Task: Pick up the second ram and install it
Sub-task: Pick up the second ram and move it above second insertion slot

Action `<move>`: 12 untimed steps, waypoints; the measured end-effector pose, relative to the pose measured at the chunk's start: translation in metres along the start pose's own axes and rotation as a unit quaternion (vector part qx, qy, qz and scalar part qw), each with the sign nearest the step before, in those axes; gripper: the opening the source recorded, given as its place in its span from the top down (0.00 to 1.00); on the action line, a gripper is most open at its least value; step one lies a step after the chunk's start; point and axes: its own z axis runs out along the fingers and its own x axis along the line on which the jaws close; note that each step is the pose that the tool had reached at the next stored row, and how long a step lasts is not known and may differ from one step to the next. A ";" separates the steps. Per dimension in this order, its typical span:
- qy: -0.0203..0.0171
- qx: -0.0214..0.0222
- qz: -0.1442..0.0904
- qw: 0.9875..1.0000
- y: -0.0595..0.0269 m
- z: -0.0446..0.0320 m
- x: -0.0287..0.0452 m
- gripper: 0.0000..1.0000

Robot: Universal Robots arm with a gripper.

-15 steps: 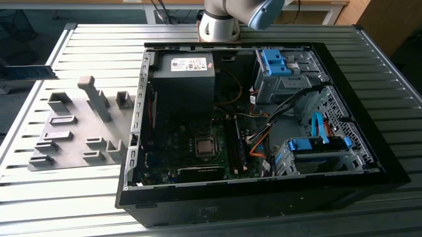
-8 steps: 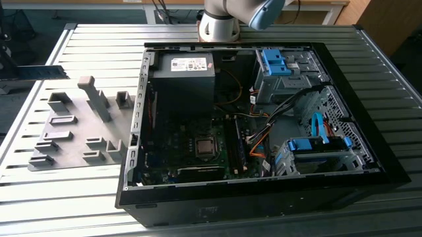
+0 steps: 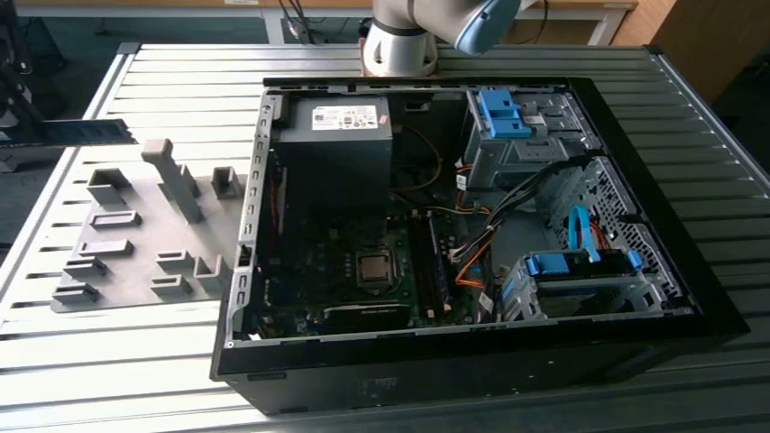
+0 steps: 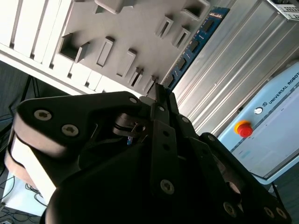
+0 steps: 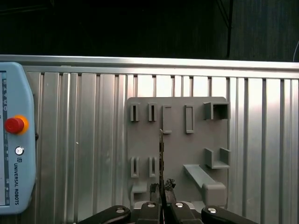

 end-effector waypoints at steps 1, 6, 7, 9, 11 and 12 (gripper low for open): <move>0.000 0.000 0.000 1.000 -0.0006 0.0000 0.0000 0.86; 0.000 0.000 0.000 1.000 -0.0032 -0.0001 0.0000 0.86; 0.000 0.000 0.000 1.000 -0.0037 0.0000 0.0000 0.86; 0.000 0.000 0.000 1.000 -0.0046 0.0000 0.0000 0.86; 0.000 0.000 0.000 1.000 -0.0056 0.0000 0.0001 0.86; 0.000 0.000 0.000 1.000 -0.0060 -0.0001 0.0000 0.86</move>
